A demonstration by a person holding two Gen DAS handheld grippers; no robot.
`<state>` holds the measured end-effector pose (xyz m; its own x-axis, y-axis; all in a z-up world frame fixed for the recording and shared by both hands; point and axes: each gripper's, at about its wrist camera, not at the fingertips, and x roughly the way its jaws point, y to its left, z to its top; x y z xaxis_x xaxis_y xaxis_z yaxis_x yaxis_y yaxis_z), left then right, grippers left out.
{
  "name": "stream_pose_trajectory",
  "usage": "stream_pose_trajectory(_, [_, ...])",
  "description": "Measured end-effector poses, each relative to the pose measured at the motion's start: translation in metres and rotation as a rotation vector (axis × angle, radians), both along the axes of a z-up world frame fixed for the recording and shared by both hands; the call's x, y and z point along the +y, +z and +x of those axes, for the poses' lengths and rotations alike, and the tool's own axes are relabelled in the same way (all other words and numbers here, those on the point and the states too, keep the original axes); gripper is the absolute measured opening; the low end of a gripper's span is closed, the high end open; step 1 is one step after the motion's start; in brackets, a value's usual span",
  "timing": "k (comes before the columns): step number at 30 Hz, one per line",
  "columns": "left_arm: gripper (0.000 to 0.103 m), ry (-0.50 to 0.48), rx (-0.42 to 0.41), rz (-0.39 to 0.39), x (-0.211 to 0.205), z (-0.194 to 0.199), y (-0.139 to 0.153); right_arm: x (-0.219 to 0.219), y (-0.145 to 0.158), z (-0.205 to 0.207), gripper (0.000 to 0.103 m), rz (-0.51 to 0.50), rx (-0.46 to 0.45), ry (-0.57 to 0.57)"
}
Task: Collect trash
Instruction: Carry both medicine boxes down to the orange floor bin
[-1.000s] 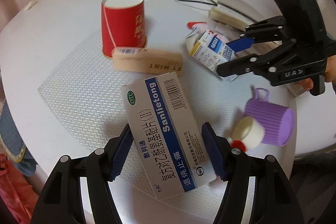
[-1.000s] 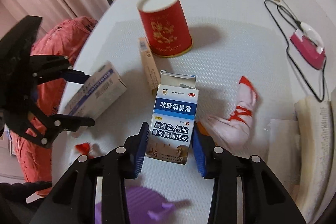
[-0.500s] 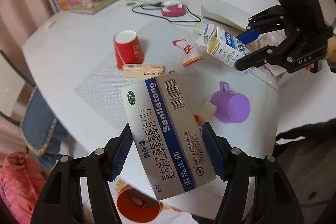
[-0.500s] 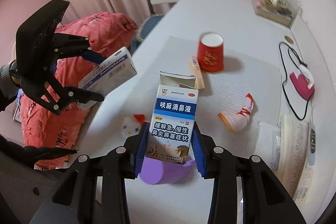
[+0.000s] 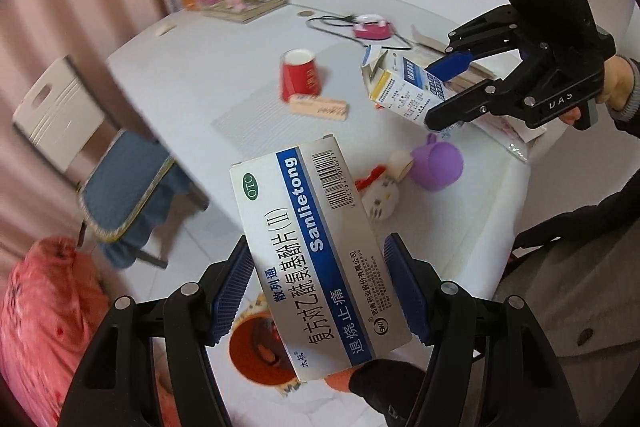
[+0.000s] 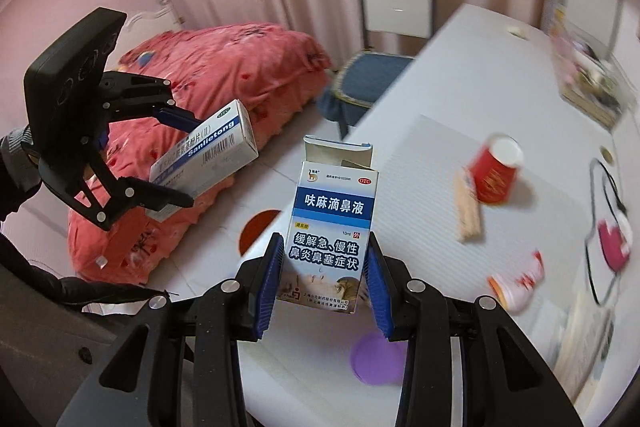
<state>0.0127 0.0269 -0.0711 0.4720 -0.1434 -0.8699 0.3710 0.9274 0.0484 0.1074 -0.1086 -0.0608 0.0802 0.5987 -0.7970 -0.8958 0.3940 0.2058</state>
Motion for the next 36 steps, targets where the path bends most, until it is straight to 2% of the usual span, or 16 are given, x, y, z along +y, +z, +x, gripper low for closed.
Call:
stream_pose_trajectory(9, [0.068, 0.156, 0.012, -0.001, 0.051, -0.047, -0.003, 0.083, -0.005, -0.032, 0.04, -0.019, -0.004, 0.204])
stream_pose_trajectory(14, [0.068, 0.245, 0.042, -0.025, 0.089, -0.07, -0.017, 0.143, -0.015, -0.053, 0.04, -0.039, 0.009, 0.309])
stream_pose_trajectory(20, [0.068, 0.328, 0.084, -0.069, 0.137, -0.083, -0.044, 0.213, -0.042, -0.075, 0.04, -0.08, 0.046, 0.401])
stream_pose_trajectory(27, [0.068, 0.373, 0.146, -0.125, 0.184, -0.085, -0.095, 0.279, -0.107, -0.081, 0.04, -0.166, 0.101, 0.439])
stream_pose_trajectory(36, [0.068, 0.378, 0.221, -0.202, 0.221, -0.075, -0.176, 0.328, -0.207, -0.084, 0.04, -0.279, 0.189, 0.43])
